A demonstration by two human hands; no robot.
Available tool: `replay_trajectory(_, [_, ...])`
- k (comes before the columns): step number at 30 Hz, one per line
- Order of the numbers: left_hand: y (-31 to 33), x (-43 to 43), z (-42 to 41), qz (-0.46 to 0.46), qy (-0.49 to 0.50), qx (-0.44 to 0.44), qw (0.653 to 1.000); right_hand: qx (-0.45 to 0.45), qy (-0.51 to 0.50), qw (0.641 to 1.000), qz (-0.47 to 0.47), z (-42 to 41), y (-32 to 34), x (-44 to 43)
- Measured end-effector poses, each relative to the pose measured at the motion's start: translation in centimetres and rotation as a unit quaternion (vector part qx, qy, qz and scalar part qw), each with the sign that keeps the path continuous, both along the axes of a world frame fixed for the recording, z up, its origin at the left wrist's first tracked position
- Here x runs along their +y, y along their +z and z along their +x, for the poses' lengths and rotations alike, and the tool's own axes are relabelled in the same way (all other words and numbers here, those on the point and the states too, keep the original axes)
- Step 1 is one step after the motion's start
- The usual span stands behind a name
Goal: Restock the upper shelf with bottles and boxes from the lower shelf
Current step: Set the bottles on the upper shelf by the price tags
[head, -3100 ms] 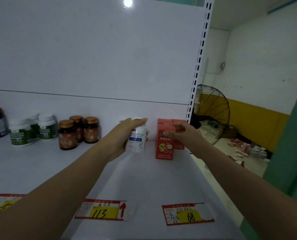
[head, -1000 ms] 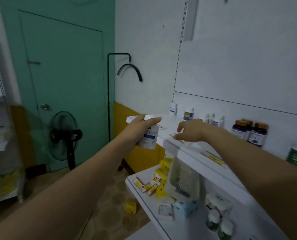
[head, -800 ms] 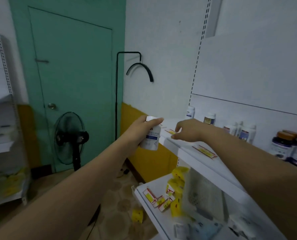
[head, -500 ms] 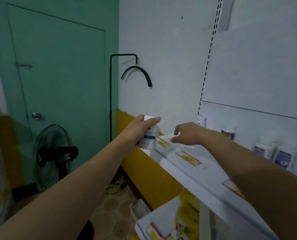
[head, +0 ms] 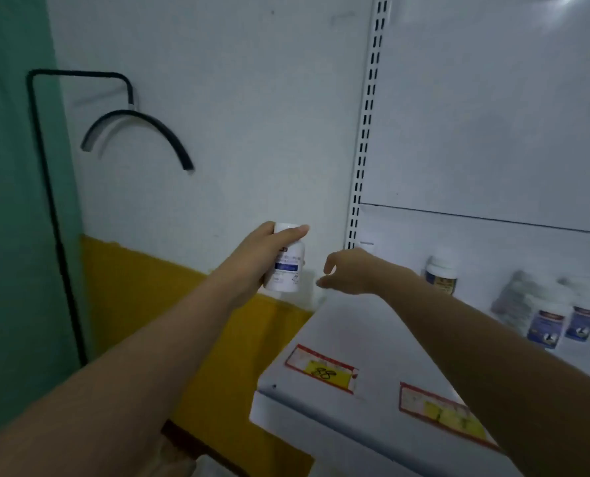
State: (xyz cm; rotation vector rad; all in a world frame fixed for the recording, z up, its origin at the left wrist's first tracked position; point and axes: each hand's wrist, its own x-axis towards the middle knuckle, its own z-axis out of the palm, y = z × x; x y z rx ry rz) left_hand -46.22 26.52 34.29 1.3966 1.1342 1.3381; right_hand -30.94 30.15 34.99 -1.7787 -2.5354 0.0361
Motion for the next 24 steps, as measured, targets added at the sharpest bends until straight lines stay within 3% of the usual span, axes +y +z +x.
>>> replay_trajectory(8, [-0.5, 8.9, 3.9, -0.016, -0.168, 0.036, 0.985, 0.005, -0.192, 0.981, -0.028, 3.4, -0.6, 1.7])
replay_trajectory(12, [-2.3, 10.9, 7.1, 0.038, -0.209, 0.094, 0.973, -0.009, -0.244, 0.969, -0.034, 5.5, -1.3, 1.9])
replay_trajectory(16, [-3.7, 13.0, 9.7, 0.08, -0.174, 0.152, 0.97, 0.003, -0.27, 0.962, -0.035, 7.0, -1.7, 2.4])
replay_trajectory(24, [-4.6, 13.5, 12.4, 0.176, -0.041, 0.155, 0.971, 0.017, -0.278, 0.96, -0.042, 8.3, -2.6, 3.5])
